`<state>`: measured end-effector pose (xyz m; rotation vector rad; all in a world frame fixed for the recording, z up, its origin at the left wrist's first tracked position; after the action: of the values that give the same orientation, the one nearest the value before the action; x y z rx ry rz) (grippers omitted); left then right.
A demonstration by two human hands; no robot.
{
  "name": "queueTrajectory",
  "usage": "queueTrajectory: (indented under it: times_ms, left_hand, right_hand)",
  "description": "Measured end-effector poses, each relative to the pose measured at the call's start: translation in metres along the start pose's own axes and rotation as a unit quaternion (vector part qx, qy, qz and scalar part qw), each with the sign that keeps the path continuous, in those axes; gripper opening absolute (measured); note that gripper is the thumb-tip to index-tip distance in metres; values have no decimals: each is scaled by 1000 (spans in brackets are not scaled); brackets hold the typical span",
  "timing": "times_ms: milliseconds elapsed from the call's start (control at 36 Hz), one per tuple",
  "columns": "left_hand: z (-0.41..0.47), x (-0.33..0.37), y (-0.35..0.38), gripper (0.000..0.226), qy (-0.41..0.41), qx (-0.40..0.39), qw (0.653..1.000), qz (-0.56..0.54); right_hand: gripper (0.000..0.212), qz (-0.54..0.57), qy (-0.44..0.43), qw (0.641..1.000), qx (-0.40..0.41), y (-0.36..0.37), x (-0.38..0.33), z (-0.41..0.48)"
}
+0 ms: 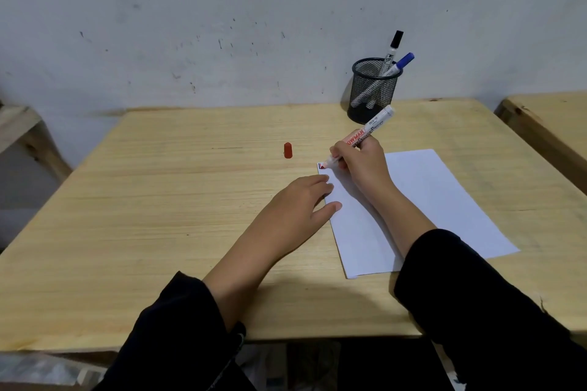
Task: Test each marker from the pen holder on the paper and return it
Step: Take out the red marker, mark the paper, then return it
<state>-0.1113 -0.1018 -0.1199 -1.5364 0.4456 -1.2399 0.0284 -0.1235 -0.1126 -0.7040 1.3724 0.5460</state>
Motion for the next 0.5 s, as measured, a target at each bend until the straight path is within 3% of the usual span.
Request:
queueTrajectory:
  times_ms: [111,250,500]
  left_hand:
    - [0,-1,0,44,4,6,1000,-2]
    - [1,-1,-1,45,5,11,1000,-16]
    - [6,-1,-8,40,20,4,999,-34]
  right_hand:
    - [12,56,16,998,4,-2,-1,-1]
    - [14,202,59,977,14,-5,0,1]
    - [11,304,49,951,38,-15,-14,1]
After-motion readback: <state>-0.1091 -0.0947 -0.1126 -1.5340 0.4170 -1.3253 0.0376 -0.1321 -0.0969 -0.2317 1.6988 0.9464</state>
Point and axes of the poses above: each hand's wrist, its own z-axis towards the middle knuckle, its own y-axis out of the palm, x = y × z, the point moved 4 cm from there along z, towards the middle knuckle, and after that the axes turned 2 degrees about -x, right-handed, at the moved point
